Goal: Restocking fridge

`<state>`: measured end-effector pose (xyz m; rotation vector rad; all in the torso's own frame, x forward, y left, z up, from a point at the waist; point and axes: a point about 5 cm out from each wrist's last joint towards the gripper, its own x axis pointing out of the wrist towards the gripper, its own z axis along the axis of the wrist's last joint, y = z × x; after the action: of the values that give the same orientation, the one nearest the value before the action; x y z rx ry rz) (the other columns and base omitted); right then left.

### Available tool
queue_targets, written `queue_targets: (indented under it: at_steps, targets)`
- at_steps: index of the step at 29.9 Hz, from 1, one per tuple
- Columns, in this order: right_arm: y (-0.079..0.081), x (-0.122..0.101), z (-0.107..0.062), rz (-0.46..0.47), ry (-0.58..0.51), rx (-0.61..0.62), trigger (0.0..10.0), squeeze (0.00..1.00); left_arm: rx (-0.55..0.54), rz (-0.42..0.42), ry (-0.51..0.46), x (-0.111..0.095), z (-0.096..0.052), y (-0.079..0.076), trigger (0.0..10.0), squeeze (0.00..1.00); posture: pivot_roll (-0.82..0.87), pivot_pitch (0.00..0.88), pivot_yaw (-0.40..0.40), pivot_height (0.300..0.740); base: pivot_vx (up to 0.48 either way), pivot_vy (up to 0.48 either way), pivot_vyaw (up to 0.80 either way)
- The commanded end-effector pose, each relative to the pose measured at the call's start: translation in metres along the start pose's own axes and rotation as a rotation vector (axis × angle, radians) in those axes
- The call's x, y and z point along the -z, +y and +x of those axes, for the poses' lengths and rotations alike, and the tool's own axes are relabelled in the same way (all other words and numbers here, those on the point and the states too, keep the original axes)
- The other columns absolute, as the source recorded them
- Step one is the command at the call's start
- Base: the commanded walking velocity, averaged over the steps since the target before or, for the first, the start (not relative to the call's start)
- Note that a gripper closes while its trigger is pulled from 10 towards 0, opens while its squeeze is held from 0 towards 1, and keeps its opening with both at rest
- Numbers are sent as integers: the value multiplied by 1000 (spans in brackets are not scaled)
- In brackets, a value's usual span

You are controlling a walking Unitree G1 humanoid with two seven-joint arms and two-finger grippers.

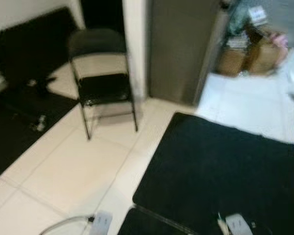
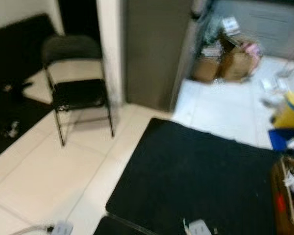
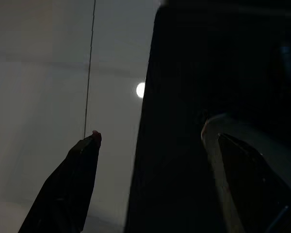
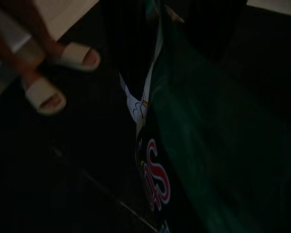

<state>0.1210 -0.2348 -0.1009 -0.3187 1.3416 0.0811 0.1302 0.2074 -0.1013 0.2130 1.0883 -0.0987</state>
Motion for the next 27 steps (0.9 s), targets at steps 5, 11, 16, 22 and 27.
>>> queue_targets:
  at_steps: [5,11,16,22,27]
  targets:
    - [0,-6,0,-14,-31,-5,10000,0,20,-32,21,8,-1,-7,10000,0,4,0,-27,740,0,0,-788]
    - [-1,-9,0,-29,-44,-2,10000,0,29,-24,33,14,-2,-11,10000,0,-5,0,-35,740,0,0,-785]
    - [-3,-12,-1,-36,-55,5,10000,0,27,-35,34,14,-2,-12,10000,0,-17,0,-38,740,0,0,-788]
    - [-7,-16,-1,-33,-78,34,10000,0,28,-43,24,11,-1,-13,10000,0,-30,0,-42,740,0,0,-261]
    - [-7,-17,-2,-42,-82,30,0,0,27,-41,23,10,-1,-12,10000,0,-33,0,-38,740,0,0,0]
